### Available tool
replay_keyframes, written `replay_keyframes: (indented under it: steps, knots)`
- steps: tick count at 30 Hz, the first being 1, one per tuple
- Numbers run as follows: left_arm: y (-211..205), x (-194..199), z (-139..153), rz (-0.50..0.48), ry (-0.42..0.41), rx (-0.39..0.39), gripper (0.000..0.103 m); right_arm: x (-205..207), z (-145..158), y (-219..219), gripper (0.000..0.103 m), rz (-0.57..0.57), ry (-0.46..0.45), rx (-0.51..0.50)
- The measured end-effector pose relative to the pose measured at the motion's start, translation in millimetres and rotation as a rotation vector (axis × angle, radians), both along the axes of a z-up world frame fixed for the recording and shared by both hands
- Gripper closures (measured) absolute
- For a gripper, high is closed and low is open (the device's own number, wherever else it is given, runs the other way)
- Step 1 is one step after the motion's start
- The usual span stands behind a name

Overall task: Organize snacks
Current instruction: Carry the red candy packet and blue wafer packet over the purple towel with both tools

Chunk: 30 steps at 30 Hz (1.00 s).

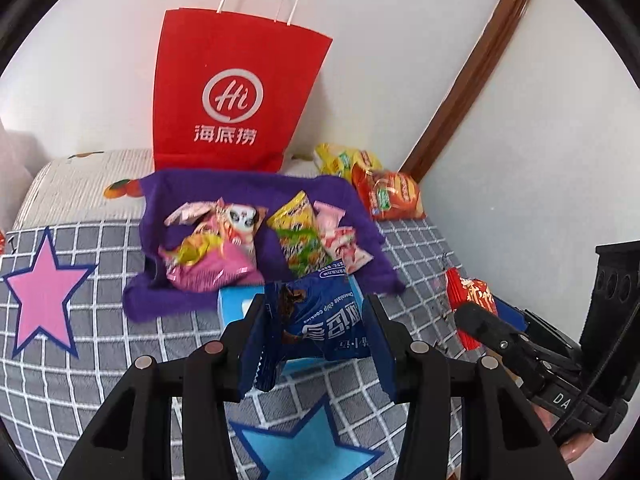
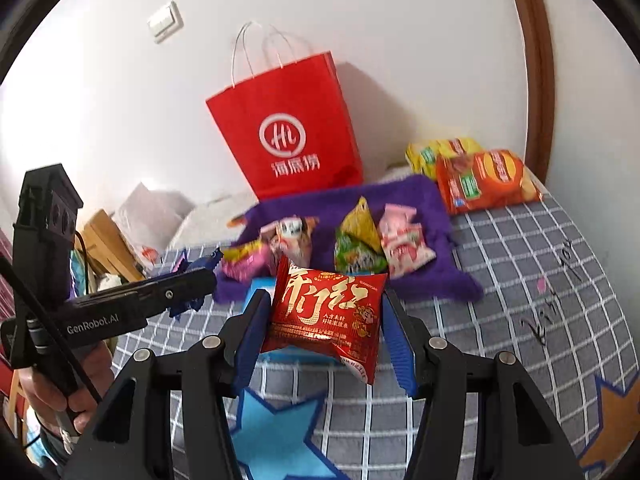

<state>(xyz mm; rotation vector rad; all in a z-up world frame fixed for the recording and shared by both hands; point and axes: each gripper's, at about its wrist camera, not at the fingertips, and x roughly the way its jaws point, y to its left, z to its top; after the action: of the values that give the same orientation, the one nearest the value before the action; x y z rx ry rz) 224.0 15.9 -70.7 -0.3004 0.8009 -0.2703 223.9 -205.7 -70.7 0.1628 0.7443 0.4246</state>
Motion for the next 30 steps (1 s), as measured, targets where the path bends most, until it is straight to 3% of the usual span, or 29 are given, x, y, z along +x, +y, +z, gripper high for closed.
replay_keyframes:
  steps: [15, 23, 30]
  knots:
    - [39, 63, 19, 0.075, -0.037, -0.030, 0.058, 86, 35, 2, 0.048, -0.034, -0.044, 0.003]
    - [51, 103, 16, 0.098, -0.035, -0.074, 0.058, 134, 33, 13, 0.048, -0.036, -0.015, 0.051]
    - [52, 132, 7, 0.115, -0.041, -0.058, 0.058, 167, 33, 26, 0.047, -0.018, -0.037, 0.086]
